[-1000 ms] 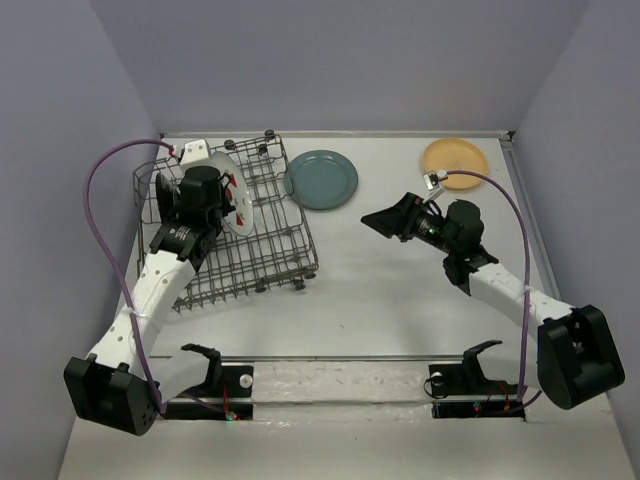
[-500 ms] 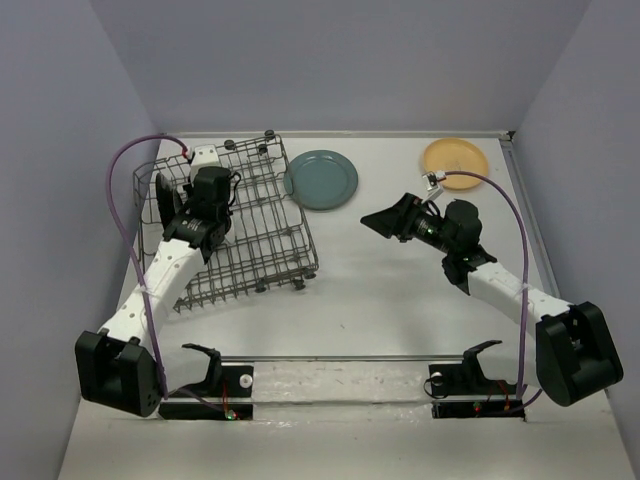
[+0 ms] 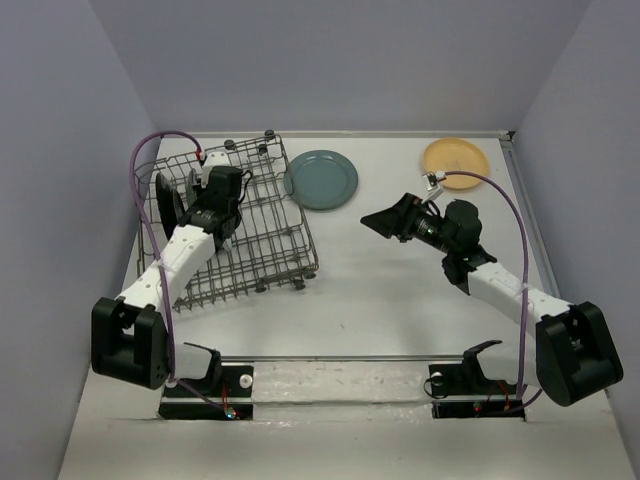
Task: Load the plates into the dish rack
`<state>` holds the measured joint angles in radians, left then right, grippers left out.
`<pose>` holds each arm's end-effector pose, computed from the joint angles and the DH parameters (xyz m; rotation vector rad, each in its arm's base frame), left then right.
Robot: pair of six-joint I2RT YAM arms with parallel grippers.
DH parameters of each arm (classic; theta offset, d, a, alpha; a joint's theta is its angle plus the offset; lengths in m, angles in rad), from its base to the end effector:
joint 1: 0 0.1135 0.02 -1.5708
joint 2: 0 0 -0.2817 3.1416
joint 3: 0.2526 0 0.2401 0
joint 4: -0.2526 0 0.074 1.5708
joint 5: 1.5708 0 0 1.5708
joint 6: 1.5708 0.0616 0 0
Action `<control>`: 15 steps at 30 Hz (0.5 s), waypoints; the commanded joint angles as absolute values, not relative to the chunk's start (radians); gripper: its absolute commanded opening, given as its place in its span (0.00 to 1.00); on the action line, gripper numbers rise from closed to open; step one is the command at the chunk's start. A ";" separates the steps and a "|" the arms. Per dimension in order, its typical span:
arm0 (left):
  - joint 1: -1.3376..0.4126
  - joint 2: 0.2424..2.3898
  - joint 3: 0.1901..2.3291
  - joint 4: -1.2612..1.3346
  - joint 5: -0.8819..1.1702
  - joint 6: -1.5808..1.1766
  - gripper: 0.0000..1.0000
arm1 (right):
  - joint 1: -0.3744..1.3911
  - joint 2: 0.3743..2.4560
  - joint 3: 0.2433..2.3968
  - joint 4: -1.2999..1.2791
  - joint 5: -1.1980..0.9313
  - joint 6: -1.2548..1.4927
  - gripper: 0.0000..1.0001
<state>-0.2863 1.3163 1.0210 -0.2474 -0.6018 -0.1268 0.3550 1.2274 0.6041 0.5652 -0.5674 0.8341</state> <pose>0.2936 -0.0501 0.3114 -0.1900 2.0219 0.3759 0.2460 0.1265 0.2845 -0.0522 1.8048 1.3405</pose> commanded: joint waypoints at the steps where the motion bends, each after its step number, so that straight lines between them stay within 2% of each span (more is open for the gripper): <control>1: -0.288 1.308 1.051 -0.103 -0.683 -0.118 0.06 | 0.356 1.216 0.594 0.597 -0.563 0.815 0.84; 10: -0.290 1.361 1.055 -0.112 -0.664 -0.143 0.08 | 0.356 1.232 0.592 0.594 -0.555 0.808 0.84; 13: -0.288 1.367 1.061 -0.124 -0.660 -0.150 0.22 | 0.356 1.242 0.597 0.591 -0.551 0.805 0.84; 15: -0.288 1.367 1.061 -0.127 -0.652 -0.153 0.27 | 0.356 1.247 0.597 0.588 -0.548 0.804 0.84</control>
